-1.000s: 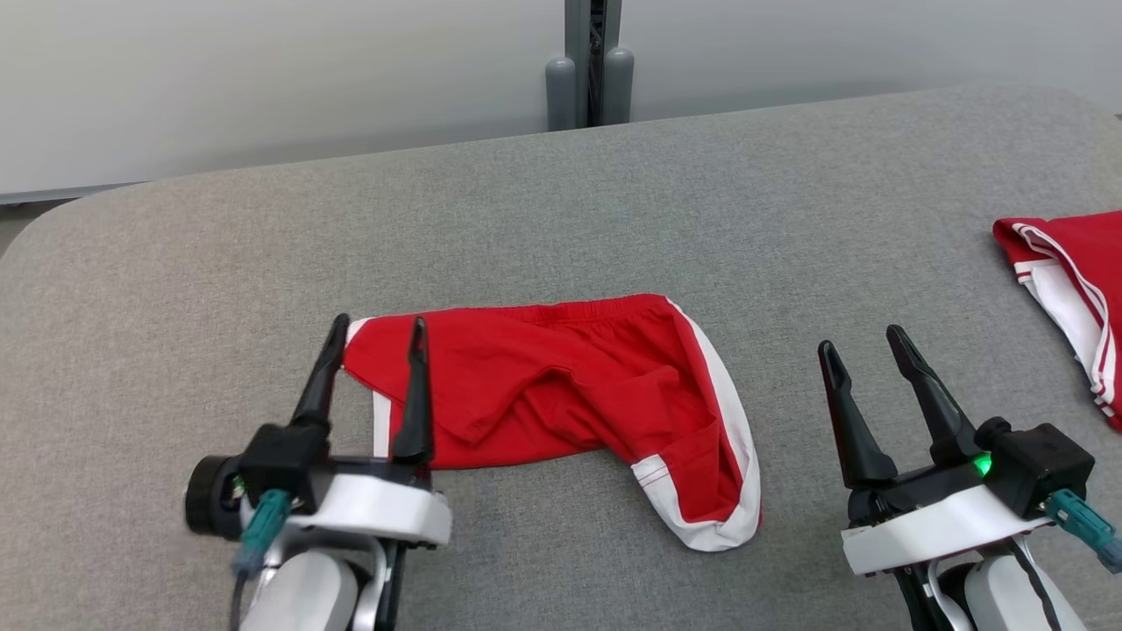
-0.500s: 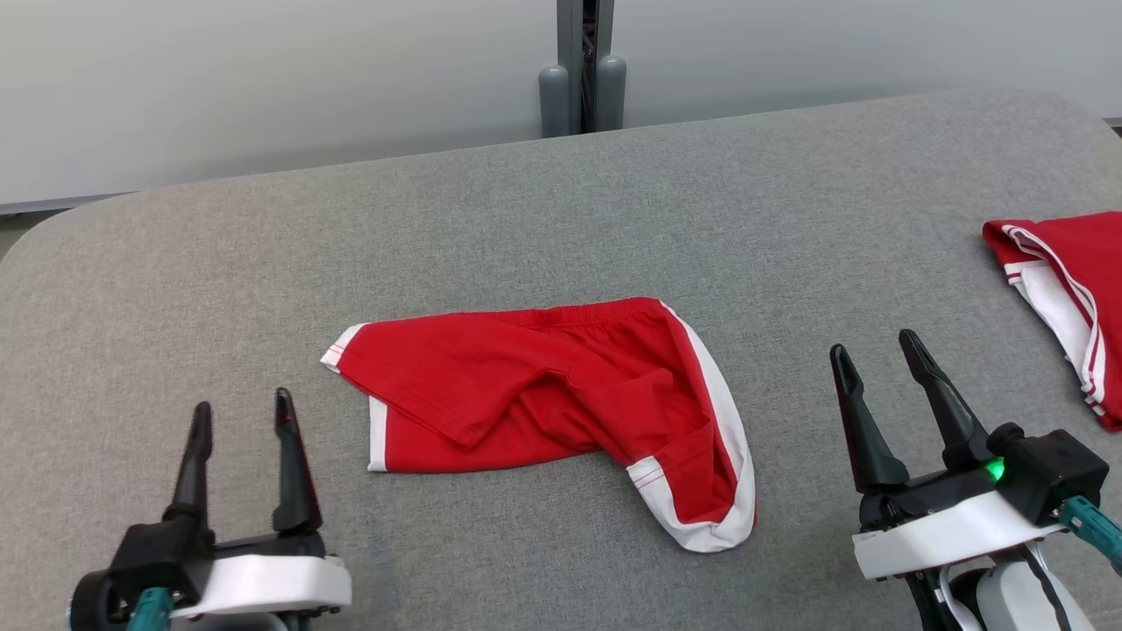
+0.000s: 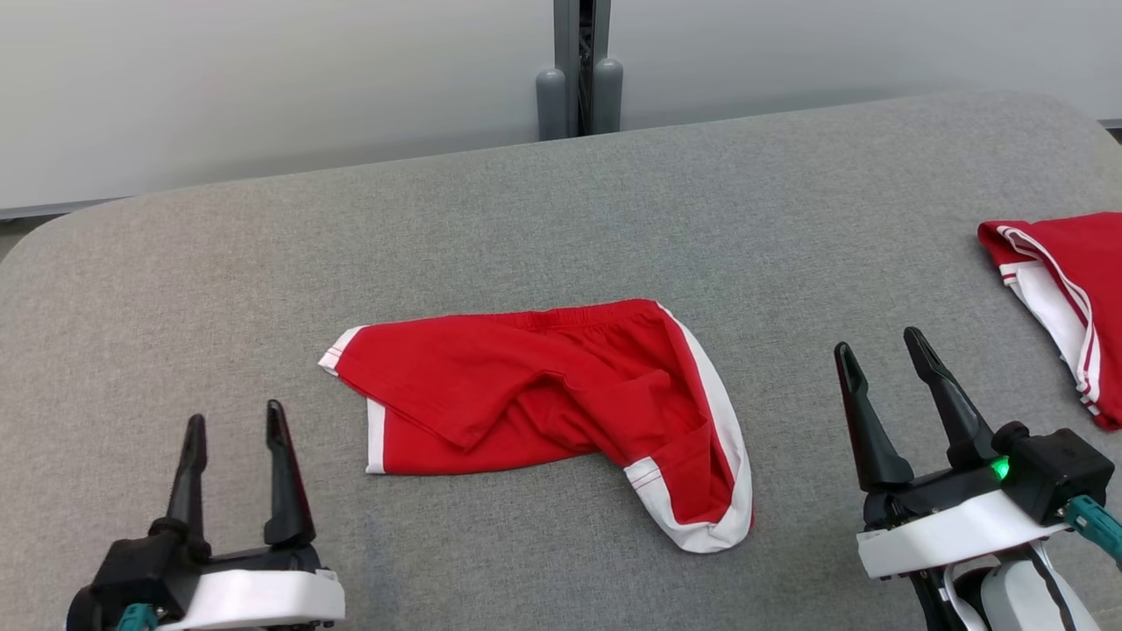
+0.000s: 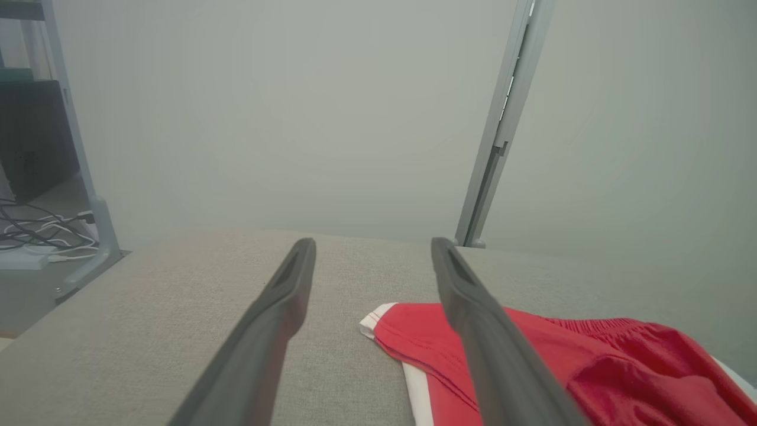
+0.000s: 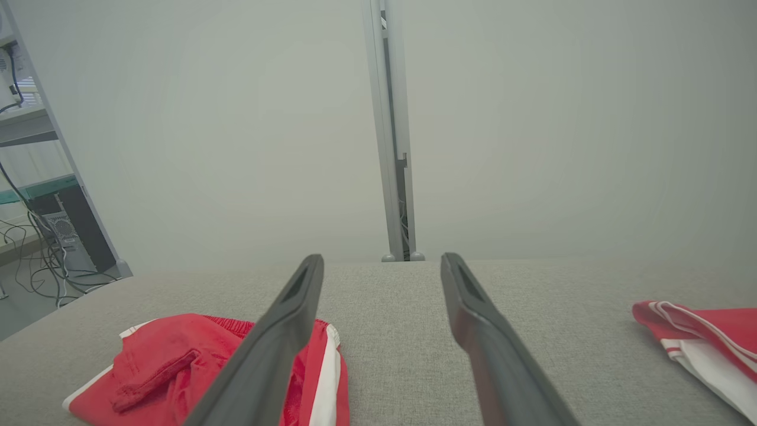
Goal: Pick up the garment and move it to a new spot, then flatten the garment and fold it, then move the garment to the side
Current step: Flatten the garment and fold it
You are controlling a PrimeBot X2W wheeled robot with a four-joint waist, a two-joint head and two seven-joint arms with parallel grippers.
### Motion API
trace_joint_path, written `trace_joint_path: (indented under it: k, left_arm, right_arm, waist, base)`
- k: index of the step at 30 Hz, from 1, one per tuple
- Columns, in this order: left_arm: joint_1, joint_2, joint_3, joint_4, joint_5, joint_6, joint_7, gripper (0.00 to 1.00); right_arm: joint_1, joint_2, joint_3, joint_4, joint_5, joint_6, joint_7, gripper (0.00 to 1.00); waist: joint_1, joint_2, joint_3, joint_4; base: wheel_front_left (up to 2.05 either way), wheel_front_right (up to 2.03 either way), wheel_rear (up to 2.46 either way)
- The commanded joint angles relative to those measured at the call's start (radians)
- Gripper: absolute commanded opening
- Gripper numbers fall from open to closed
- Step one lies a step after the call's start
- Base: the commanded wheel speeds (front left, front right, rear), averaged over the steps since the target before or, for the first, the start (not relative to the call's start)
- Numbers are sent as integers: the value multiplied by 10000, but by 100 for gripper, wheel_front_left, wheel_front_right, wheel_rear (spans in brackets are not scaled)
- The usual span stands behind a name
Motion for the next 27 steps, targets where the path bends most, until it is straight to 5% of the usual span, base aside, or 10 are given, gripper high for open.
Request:
trace_joint_path:
  k: [1,11,16,27]
  left_arm:
    - [-140,30,-119,29,116,-73,-36,100]
    - [-638,28,-765,396,462,-479,-35,100]
    - [-1257,224,-1584,1797,1531,-1161,-26,100]
    - [-3220,569,-3046,4293,3038,-1654,316,100]
  right_arm:
    - [64,-59,-5,-11,-57,0,-42,100]
    - [-32,-63,162,-43,-35,0,-42,100]
    - [-139,-68,192,-87,9,0,-42,100]
    - [-421,0,163,-114,150,0,-42,100]
  waist:
    - [0,0,-33,-4]
    - [0,0,84,-147]
    - [0,0,393,-282]
    - [0,0,1184,-605]
  base:
    - [0,0,0]
    - [0,0,0]
    - [0,0,0]
    - [0,0,0]
